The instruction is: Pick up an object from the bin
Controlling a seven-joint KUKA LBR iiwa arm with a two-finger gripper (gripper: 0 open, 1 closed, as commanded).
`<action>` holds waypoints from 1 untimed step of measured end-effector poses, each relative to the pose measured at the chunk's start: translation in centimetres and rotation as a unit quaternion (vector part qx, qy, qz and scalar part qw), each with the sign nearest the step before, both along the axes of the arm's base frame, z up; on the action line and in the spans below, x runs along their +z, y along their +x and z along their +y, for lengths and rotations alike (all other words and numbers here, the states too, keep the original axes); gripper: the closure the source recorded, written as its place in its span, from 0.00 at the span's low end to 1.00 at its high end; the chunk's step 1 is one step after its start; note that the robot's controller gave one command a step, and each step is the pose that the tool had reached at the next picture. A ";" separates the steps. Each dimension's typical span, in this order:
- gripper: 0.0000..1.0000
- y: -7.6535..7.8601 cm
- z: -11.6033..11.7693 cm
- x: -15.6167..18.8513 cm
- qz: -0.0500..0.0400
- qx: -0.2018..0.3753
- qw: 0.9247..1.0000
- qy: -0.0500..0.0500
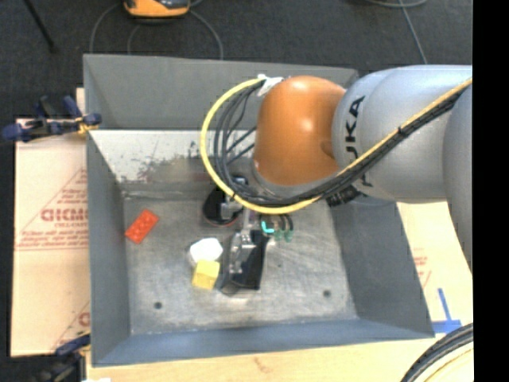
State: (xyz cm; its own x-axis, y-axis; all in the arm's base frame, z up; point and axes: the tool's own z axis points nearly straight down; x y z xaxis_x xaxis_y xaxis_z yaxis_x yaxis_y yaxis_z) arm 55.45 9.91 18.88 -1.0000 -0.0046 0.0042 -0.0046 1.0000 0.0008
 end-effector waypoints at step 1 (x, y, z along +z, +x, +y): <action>0.00 0.1 -0.1 0.4 -0.003 -0.001 1.000 0.000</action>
Offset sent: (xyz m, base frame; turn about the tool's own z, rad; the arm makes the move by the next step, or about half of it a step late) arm -0.0027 -0.0306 -0.1188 -0.4975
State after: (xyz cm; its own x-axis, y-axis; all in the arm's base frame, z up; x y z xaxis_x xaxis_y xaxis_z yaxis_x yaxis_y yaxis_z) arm 55.56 9.85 19.25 -1.0000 -0.0016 -0.0016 -0.0016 1.0000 0.0011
